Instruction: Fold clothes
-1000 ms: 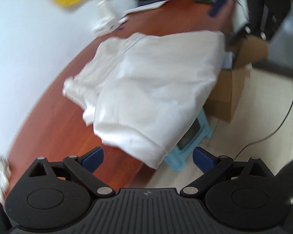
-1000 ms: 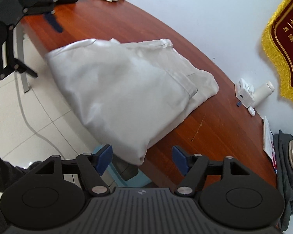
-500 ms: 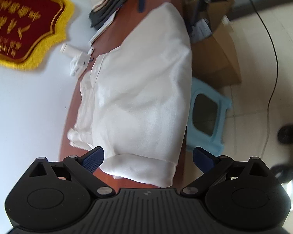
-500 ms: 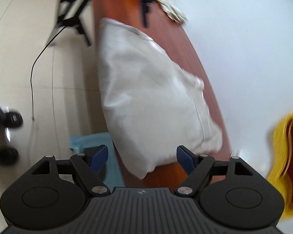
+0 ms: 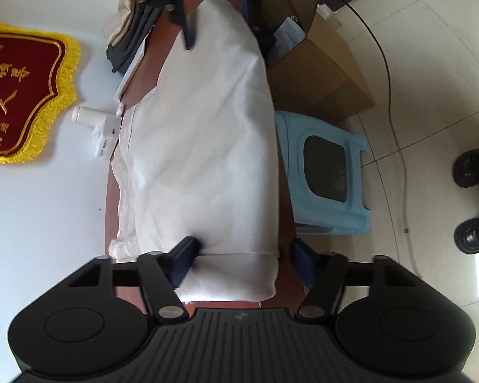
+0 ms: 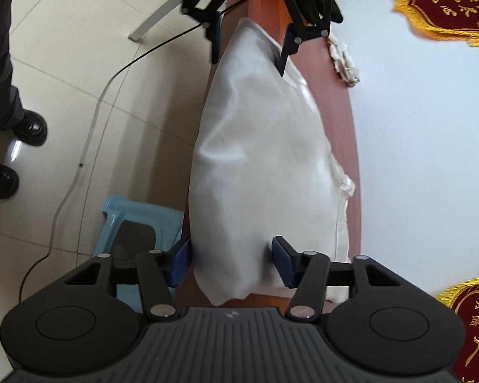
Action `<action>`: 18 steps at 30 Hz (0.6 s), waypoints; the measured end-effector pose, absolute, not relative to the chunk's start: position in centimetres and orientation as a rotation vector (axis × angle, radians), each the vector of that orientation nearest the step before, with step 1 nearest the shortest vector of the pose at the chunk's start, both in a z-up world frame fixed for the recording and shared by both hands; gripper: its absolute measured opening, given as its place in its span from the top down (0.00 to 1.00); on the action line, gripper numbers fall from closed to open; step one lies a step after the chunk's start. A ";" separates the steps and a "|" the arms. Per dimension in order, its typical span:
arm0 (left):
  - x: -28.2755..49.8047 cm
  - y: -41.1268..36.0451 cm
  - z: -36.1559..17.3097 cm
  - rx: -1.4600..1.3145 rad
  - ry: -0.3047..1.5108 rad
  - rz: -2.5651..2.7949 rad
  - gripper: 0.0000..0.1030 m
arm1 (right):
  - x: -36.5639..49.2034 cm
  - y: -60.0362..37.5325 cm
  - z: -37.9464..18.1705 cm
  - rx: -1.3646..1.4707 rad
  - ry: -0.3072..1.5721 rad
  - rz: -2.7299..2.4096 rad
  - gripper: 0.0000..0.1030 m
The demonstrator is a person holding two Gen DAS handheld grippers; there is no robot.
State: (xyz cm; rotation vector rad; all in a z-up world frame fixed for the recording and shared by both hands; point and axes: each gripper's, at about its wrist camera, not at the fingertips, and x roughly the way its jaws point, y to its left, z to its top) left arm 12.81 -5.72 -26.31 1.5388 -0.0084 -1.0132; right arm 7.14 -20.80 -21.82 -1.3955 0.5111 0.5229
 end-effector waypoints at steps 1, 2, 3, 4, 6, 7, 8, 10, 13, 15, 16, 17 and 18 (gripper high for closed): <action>12.8 -5.6 -26.3 1.539 -0.003 -1.023 0.47 | 7.1 -20.8 -21.7 -1.390 0.519 0.535 0.59; 12.8 -5.6 -26.1 1.539 0.007 -1.038 0.52 | 7.1 -20.8 -21.6 -1.385 0.527 0.545 0.64; 12.7 -5.5 -26.0 1.537 0.013 -1.049 0.55 | 7.1 -20.9 -21.5 -1.377 0.530 0.549 0.72; 12.7 -5.5 -25.9 1.535 0.018 -1.058 0.59 | 7.0 -20.9 -21.4 -1.369 0.532 0.554 0.75; 12.5 -5.2 -25.4 1.519 0.021 -1.072 0.66 | 7.0 -21.0 -21.0 -1.344 0.541 0.554 0.82; 12.4 -5.0 -25.2 1.509 0.022 -1.077 0.71 | 6.9 -21.0 -20.7 -1.329 0.547 0.552 0.82; 12.4 -4.9 -25.0 1.498 0.023 -1.082 0.76 | 6.9 -21.1 -20.5 -1.314 0.553 0.550 0.83; 12.3 -4.9 -24.5 1.470 0.032 -1.088 0.81 | 6.8 -21.2 -19.9 -1.283 0.569 0.549 0.84; 12.0 -4.9 -23.2 1.410 0.065 -1.111 0.84 | 6.4 -21.2 -18.7 -1.231 0.593 0.552 0.84; 11.5 -4.7 -22.1 1.356 0.088 -1.139 0.84 | 5.9 -21.3 -17.9 -1.197 0.602 0.555 0.85; 11.3 -4.6 -21.7 1.343 0.093 -1.148 0.84 | 5.6 -21.3 -17.4 -1.181 0.607 0.557 0.85; 11.0 -4.3 -21.0 1.312 0.108 -1.164 0.84 | 5.4 -21.3 -17.0 -1.168 0.611 0.560 0.85; 10.7 -4.1 -20.6 1.292 0.122 -1.173 0.84 | 5.0 -21.3 -16.4 -1.146 0.617 0.564 0.85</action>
